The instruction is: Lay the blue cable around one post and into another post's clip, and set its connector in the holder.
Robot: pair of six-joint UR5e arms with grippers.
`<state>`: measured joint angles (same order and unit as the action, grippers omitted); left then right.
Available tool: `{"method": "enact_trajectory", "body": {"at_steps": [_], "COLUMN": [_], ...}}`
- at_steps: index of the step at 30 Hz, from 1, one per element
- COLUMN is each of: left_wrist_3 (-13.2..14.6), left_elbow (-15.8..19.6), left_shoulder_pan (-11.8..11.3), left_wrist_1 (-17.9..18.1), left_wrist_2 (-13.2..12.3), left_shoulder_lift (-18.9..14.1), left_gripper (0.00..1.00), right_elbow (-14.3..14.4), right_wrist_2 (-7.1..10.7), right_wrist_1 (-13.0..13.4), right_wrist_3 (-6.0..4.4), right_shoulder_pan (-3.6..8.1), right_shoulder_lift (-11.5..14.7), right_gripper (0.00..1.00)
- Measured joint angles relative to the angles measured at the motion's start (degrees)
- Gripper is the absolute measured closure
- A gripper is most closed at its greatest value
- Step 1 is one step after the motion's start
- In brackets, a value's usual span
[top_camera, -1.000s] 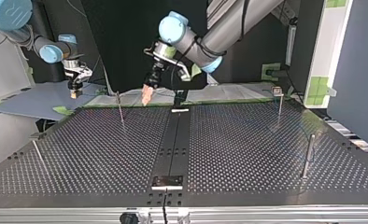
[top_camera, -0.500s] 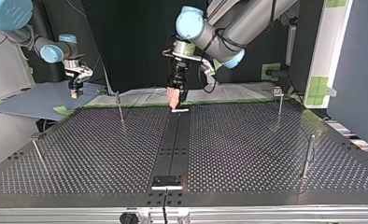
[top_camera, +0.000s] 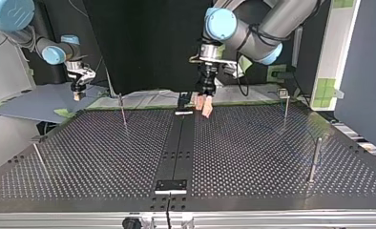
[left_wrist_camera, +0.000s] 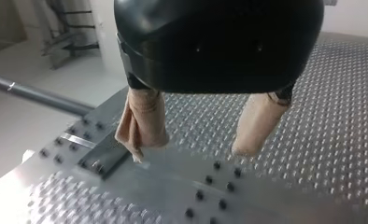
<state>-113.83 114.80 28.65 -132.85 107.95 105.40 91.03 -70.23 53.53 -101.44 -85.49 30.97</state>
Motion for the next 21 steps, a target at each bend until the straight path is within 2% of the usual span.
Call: {"method": "enact_trajectory", "body": {"at_steps": [21], "left_wrist_3": [-12.1], "left_elbow": [12.1], "left_shoulder_pan": [-12.1], "left_wrist_1": [-1.1], "left_wrist_2": [2.1], "left_shoulder_lift": [-12.1], "left_gripper": [0.0], "right_elbow": [0.0], "right_wrist_2": [0.0], "right_wrist_1": [0.3], "right_wrist_3": [-0.36], "right_shoulder_pan": [-0.2], "right_shoulder_lift": [-0.1], "right_gripper": [0.98]}}
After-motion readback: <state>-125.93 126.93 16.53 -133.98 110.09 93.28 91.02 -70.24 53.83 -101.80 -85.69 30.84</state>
